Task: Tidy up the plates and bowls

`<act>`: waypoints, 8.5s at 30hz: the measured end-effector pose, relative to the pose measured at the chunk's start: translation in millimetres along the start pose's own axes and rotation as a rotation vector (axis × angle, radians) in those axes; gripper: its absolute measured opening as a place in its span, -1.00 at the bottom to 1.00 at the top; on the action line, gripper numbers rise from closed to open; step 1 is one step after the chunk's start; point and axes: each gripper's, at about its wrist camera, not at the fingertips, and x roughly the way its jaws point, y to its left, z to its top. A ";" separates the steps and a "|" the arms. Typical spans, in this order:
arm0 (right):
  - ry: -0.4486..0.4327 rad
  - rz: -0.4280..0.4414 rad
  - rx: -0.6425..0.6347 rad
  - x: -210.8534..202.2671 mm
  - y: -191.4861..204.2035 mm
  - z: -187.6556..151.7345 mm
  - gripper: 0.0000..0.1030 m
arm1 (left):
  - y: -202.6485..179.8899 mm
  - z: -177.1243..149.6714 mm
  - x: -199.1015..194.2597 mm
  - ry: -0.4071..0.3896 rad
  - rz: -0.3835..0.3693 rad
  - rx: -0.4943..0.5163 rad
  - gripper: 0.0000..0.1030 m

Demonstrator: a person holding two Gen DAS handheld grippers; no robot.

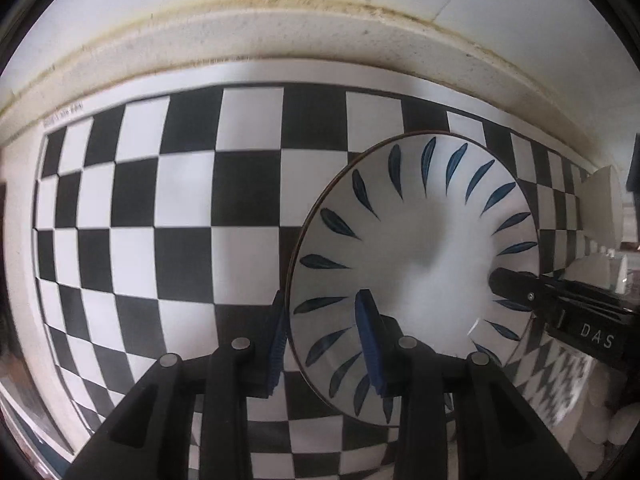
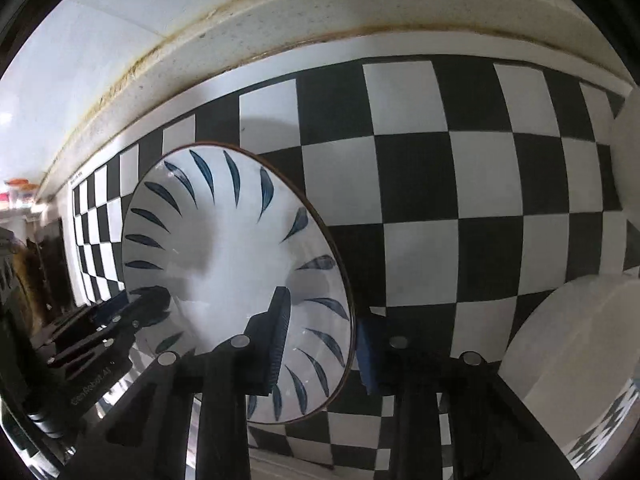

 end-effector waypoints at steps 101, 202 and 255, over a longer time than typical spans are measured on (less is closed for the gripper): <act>-0.016 -0.067 -0.071 -13.1 -17.3 -257.0 -0.27 | -71.6 -212.6 -23.1 0.015 0.101 0.134 0.60; -0.162 0.112 0.235 -57.0 -209.8 -68.5 -0.48 | -246.3 -10.8 -0.3 -0.050 0.119 0.220 -0.29; 0.037 0.085 0.112 14.8 -169.3 -248.7 -0.77 | -297.0 -222.2 14.2 0.166 0.057 0.349 -0.56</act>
